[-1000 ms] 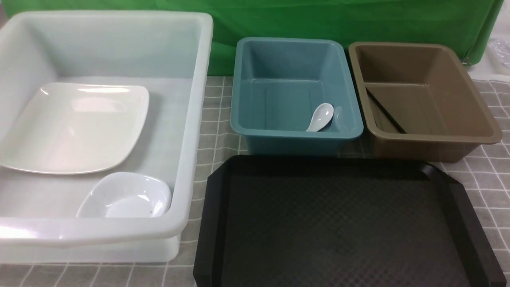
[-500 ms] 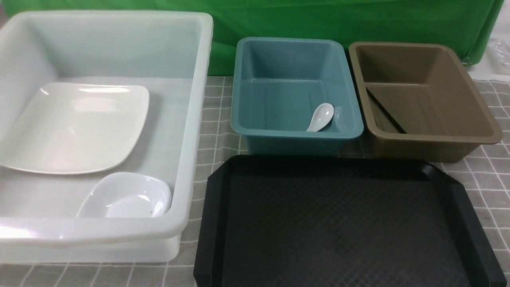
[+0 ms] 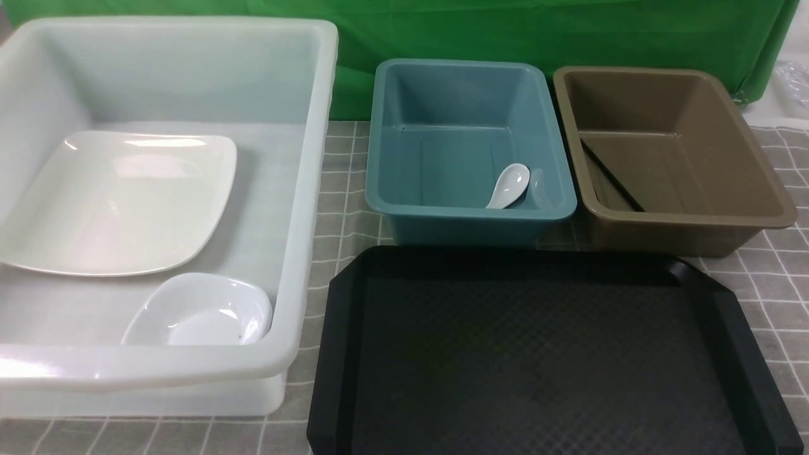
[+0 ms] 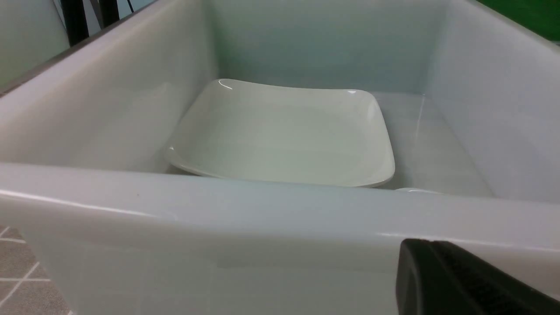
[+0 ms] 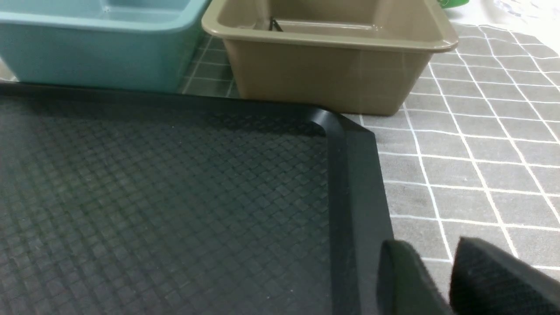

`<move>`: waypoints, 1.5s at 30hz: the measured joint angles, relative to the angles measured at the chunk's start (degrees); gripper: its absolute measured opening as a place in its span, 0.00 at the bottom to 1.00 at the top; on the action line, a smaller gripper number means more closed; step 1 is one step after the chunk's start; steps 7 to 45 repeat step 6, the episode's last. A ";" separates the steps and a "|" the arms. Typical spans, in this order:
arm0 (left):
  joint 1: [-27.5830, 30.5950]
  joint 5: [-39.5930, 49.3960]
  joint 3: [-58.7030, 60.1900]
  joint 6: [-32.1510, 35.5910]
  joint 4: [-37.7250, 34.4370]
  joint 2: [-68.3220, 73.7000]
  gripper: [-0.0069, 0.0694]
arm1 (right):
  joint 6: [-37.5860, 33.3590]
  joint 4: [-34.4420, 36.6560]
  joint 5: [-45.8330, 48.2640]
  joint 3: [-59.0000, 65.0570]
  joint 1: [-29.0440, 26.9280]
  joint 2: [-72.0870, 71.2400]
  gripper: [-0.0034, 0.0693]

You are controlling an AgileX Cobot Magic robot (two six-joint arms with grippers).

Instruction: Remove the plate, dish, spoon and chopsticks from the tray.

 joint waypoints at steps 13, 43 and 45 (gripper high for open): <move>0.00 0.00 0.00 0.00 0.00 0.00 0.10 | 0.00 0.00 0.00 0.00 0.00 0.00 0.37; 0.00 0.00 0.00 0.00 0.00 0.00 0.10 | 0.00 0.00 0.00 0.00 0.00 0.00 0.37; 0.00 0.00 0.00 0.00 0.00 0.00 0.10 | 0.00 0.00 0.00 0.00 0.00 0.00 0.37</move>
